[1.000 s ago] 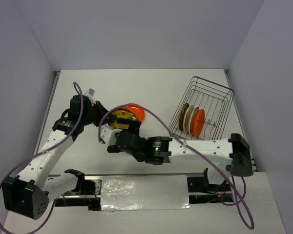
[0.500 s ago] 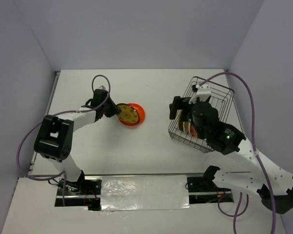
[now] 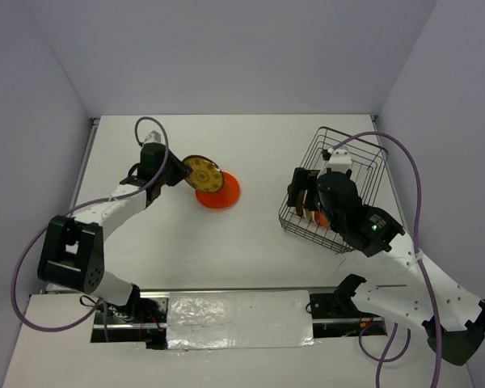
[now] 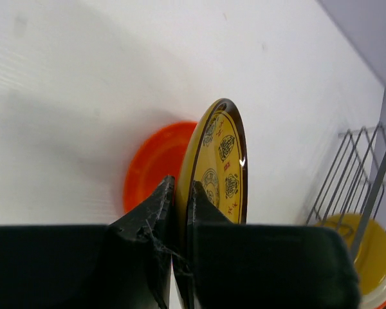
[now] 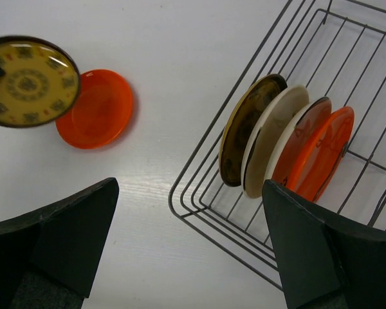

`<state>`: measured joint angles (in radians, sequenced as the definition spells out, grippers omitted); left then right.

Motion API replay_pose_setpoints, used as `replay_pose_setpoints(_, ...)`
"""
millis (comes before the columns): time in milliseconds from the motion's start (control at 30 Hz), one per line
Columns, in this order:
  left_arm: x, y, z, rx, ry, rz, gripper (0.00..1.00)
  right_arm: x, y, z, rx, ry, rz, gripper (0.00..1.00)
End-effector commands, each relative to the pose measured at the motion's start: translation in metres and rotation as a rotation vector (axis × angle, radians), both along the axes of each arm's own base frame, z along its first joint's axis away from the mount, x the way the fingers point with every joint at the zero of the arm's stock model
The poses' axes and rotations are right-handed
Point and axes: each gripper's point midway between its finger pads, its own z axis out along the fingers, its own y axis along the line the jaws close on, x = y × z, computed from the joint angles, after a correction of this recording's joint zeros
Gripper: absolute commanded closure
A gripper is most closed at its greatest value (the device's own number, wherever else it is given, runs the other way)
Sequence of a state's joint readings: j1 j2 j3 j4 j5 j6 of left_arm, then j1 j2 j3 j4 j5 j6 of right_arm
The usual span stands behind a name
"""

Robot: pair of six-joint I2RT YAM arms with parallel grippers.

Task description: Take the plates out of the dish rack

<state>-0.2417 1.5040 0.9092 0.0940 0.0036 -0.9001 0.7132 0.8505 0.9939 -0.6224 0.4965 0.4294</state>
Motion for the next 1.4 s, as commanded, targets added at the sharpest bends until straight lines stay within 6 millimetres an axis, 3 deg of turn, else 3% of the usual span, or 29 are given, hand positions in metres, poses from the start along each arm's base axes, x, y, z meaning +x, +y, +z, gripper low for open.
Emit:
replay_pose_setpoints(0,0.004,0.066,0.007,0.032,0.021,0.240,1.00,0.004,0.003,-0.004,0.022,0.001,0.004,0.00)
replay_pose_setpoints(67,-0.006,0.090,-0.010,0.037,0.100,0.322,1.00,0.004,0.001,-0.009,0.011,0.011,0.000,0.00)
replay_pose_setpoints(100,-0.010,0.115,-0.021,0.058,0.130,0.412,1.00,0.003,0.000,-0.011,0.010,0.014,-0.001,0.00)
replay_pose_setpoints(167,-0.017,0.136,-0.036,0.051,0.167,0.489,1.00,0.002,-0.004,-0.014,0.013,0.021,0.000,0.00)
replay_pose_setpoints(200,-0.023,0.156,-0.047,0.052,0.189,0.545,1.00,0.002,-0.005,-0.014,0.017,0.018,0.001,0.00)
replay_pose_setpoints(233,-0.026,0.163,-0.059,0.060,0.218,0.569,1.00,0.000,-0.006,-0.014,0.020,0.017,0.007,0.00)
replay_pose_setpoints(333,-0.031,0.176,-0.078,0.069,0.263,0.598,0.85,-0.002,-0.009,-0.010,0.032,-0.003,0.016,0.00)
replay_pose_setpoints(400,-0.036,0.178,-0.085,0.072,0.280,0.605,0.64,-0.002,-0.012,-0.010,0.032,0.004,0.009,0.00)
replay_pose_setpoints(433,-0.038,0.179,-0.084,0.074,0.280,0.615,0.39,-0.001,-0.014,-0.012,0.028,0.012,0.002,0.00)
replay_pose_setpoints(500,-0.046,0.179,-0.085,0.084,0.308,0.620,0.22,0.003,-0.020,-0.020,0.026,0.041,-0.025,0.00)
replay_pose_setpoints(567,-0.048,0.182,-0.070,0.103,0.304,0.619,0.01,0.006,-0.025,-0.030,0.023,0.086,-0.050,0.00)
replay_pose_setpoints(600,-0.063,0.183,-0.071,0.141,0.360,0.605,0.01,0.011,-0.034,-0.039,0.017,0.115,-0.090,0.00)
replay_pose_setpoints(767,-0.091,0.187,-0.022,0.230,0.350,0.565,0.01,0.023,-0.073,-0.065,0.013,0.172,-0.259,0.03)
replay_pose_setpoints(800,-0.098,0.185,-0.003,0.222,0.302,0.556,0.01,0.028,-0.076,-0.070,0.021,0.168,-0.271,0.07)
replay_pose_setpoints(833,-0.102,0.179,0.003,0.217,0.275,0.509,0.00,0.032,-0.077,-0.072,0.033,0.172,-0.265,0.10)
replay_pose_setpoints(867,-0.105,0.173,0.026,0.202,0.192,0.478,0.00,0.039,-0.076,-0.076,0.039,0.177,-0.262,0.16)
replay_pose_setpoints(1000,-0.119,0.144,0.067,0.191,0.036,0.296,0.01,0.054,-0.082,-0.076,0.039,0.175,-0.296,0.34)
replay_pose_setpoints(1067,-0.129,0.133,0.076,0.211,0.007,0.206,0.00,0.061,-0.084,-0.079,0.043,0.179,-0.304,0.43)
replay_pose_setpoints(1167,-0.145,0.130,0.087,0.256,-0.026,0.151,0.01,0.066,-0.089,-0.086,0.034,0.199,-0.323,0.47)
replay_pose_setpoints(1300,-0.157,0.136,0.084,0.316,-0.025,0.140,0.00,0.065,-0.090,-0.095,0.045,0.199,-0.333,0.50)
replay_pose_setpoints(1367,-0.159,0.134,0.080,0.319,-0.025,0.120,0.00,0.064,-0.093,-0.099,0.047,0.200,-0.350,0.56)
